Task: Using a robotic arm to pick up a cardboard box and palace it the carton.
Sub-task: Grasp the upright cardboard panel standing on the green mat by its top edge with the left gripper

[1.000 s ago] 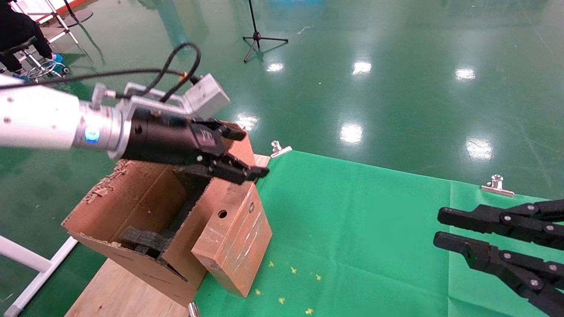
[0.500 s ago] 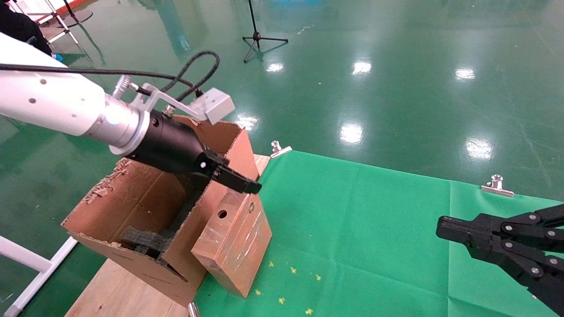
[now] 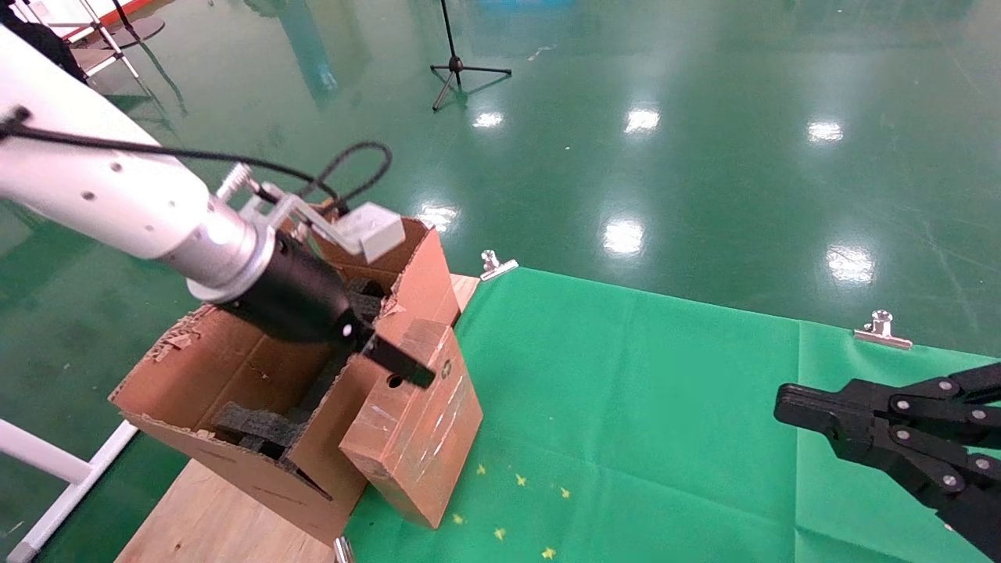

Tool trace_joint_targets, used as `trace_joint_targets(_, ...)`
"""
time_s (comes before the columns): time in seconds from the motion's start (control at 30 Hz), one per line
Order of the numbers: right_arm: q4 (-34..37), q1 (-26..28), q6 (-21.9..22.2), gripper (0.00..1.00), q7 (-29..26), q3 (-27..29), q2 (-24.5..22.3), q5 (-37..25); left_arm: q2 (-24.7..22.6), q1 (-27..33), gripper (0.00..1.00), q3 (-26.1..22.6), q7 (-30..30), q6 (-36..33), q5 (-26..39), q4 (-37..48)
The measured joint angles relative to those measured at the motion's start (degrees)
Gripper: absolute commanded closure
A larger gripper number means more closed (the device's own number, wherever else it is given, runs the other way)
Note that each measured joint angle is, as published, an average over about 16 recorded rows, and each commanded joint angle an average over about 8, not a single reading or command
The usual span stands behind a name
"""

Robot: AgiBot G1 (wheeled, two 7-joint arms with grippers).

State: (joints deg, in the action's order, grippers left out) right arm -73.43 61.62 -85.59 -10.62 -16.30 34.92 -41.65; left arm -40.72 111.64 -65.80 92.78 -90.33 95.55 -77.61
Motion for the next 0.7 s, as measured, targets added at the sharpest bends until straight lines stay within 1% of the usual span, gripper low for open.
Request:
trace_joint_targets(0.17, 0.0, 0.0, 0.0, 1.00, 0.0, 0.0, 0.0, 0.0, -0.9, 1.7, 0.00, -5.3, 4.0, 0.7, -0.8, -0.1)
trace_joint_targets(0.3, 0.0, 0.0, 0.0, 1.00, 0.0, 0.0, 0.0, 0.0, -1.5, 2.3, 0.00, -8.2, 6.6, 1.3, -1.7, -0.1)
trace_joint_targets(0.47, 0.0, 0.0, 0.0, 1.00, 0.0, -0.1, 0.0, 0.0, -2.1, 2.3, 0.00, -10.4, 8.7, 2.0, -3.0, -0.2)
trace_joint_targets(0.63, 0.0, 0.0, 0.0, 1.00, 0.0, -0.1, 0.0, 0.0, -2.4, 2.1, 0.00, -11.8, 9.0, 2.6, -4.1, -0.2)
trace_joint_targets(0.67, 0.0, 0.0, 0.0, 0.99, 0.0, -0.1, 0.0, 0.1, -2.4, 2.1, 0.00, -12.1, 8.9, 2.7, -4.2, -0.2)
trace_joint_targets(0.7, 0.0, 0.0, 0.0, 0.88, 0.0, -0.1, 0.0, 0.1, -2.5, 2.1, 0.00, -12.3, 8.9, 2.7, -4.1, -0.2)
